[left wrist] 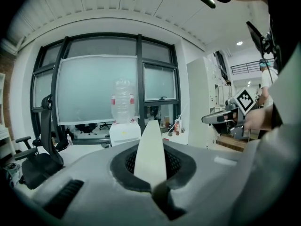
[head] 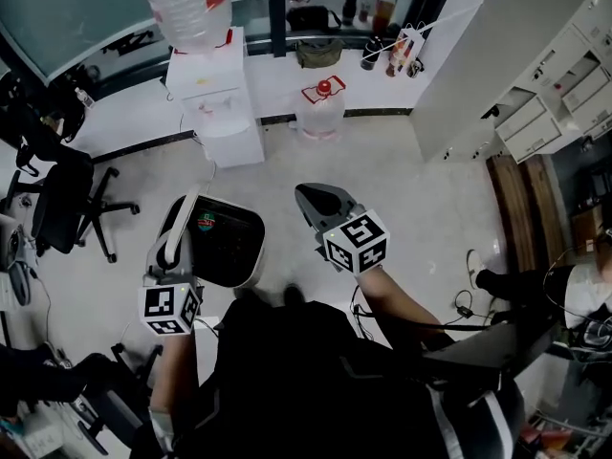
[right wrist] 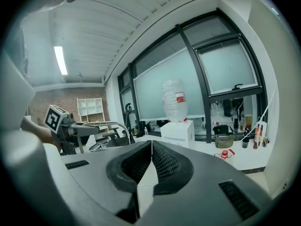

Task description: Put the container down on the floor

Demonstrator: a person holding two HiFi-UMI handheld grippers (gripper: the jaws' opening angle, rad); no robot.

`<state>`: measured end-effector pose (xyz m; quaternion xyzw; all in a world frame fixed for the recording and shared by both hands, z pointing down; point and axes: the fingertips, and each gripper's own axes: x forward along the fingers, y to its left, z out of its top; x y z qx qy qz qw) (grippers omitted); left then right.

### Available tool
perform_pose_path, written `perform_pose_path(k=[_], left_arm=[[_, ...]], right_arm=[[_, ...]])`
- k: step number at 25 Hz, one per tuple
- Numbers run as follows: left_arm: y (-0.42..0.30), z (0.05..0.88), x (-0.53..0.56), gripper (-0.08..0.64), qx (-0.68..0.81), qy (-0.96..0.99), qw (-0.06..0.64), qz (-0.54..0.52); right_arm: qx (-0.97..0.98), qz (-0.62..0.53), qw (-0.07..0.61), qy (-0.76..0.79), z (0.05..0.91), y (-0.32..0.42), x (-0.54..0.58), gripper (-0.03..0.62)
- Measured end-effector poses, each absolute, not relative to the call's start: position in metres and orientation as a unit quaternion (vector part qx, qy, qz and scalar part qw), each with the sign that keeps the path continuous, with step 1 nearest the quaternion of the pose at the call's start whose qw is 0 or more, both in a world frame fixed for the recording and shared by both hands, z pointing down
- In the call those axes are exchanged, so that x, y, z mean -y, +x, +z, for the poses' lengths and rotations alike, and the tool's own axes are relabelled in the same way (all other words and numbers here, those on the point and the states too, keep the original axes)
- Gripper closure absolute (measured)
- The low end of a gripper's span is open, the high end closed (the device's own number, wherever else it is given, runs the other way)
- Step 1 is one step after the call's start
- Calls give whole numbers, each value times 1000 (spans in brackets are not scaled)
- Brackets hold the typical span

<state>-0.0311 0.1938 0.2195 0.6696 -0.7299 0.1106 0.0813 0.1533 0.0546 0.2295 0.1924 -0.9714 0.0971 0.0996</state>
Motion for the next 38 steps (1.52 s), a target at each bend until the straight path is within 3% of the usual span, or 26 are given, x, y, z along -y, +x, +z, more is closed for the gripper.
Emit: perform_pose_path(k=[18,28,31,38], left_arm=[[-98,254,-110,549,649,746,77,128],[-118,301,-62,548,560,811,66,155],[-117,309,-52,549,521,836,58,161],[-110,334,-39,549,420,890,38,173]], right_arm=[[974,71,111,182,227,48,-3,581],[982,36,167,80,263,-25,7,577],[980,20,197,34,280,-45,8,436],[961,-43,265,-71,321,-72,2,407]])
